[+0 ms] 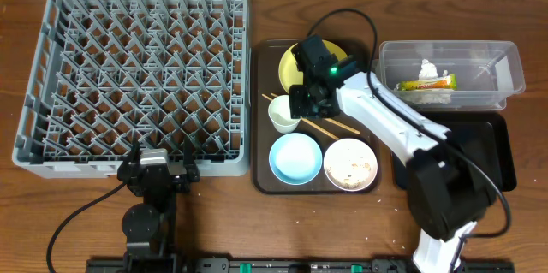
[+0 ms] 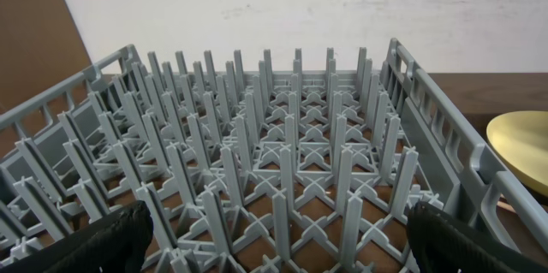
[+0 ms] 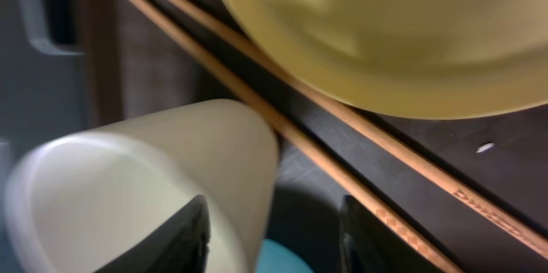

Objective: Sort waste into correct bins and load items into the dishwasher
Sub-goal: 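Grasp the white paper cup on the tray with the right gripper, then lift the cup and bring it left toward the left gripper, then grasp the cup with the left gripper and release the right gripper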

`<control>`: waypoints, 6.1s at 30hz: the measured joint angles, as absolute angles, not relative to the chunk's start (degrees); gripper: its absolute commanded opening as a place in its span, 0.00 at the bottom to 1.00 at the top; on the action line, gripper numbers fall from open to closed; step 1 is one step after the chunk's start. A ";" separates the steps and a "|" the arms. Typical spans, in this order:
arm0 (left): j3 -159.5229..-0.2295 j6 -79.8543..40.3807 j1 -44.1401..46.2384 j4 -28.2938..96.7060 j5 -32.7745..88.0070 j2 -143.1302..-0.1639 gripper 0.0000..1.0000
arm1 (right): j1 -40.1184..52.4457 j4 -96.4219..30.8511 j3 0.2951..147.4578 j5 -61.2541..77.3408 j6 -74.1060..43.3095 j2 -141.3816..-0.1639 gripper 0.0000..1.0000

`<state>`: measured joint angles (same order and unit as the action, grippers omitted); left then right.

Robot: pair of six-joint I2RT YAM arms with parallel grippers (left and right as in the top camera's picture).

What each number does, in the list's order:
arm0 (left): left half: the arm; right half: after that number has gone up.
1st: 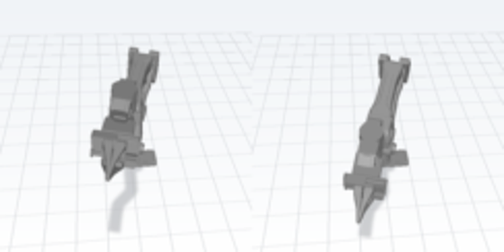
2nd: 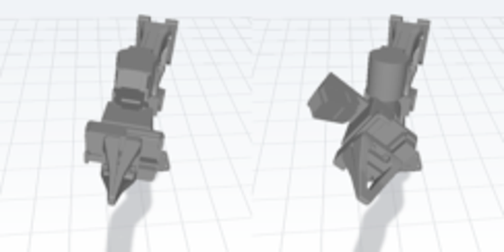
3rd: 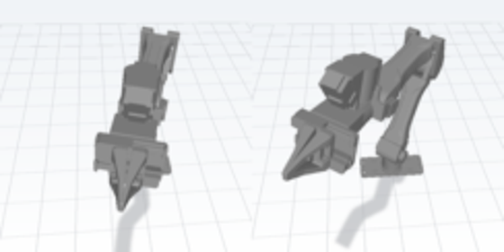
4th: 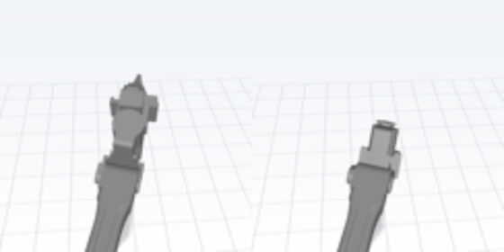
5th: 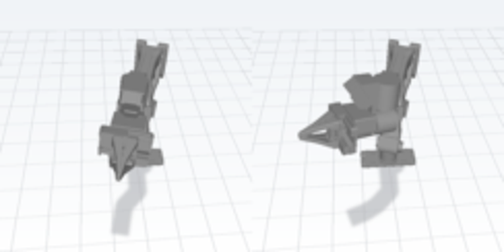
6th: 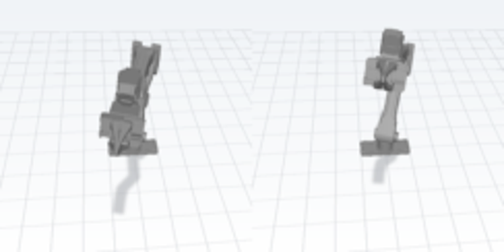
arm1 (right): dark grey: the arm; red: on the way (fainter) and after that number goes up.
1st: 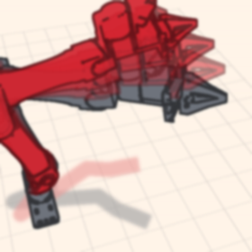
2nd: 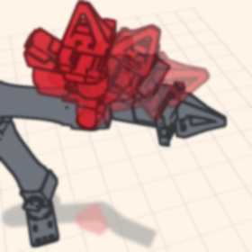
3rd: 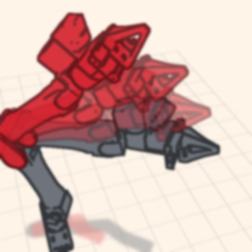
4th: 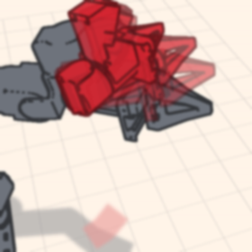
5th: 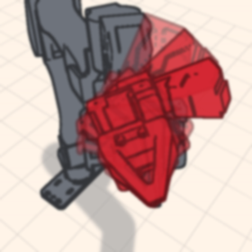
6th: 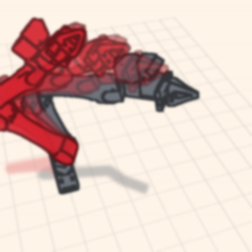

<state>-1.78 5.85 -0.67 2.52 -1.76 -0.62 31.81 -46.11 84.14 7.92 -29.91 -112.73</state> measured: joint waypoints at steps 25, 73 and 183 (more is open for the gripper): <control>-1.80 5.82 -0.67 2.52 -1.76 -0.64 0.95 | 28.14 -44.71 83.53 9.30 -25.67 -104.51 0.01; -19.27 -11.99 -0.67 -15.59 22.96 -17.52 0.96 | 15.55 -28.67 83.90 36.80 -13.34 -92.29 0.01; -42.54 -74.81 -1.06 -30.04 78.06 -71.81 0.26 | 26.13 2.72 84.40 77.58 -23.73 -110.21 0.60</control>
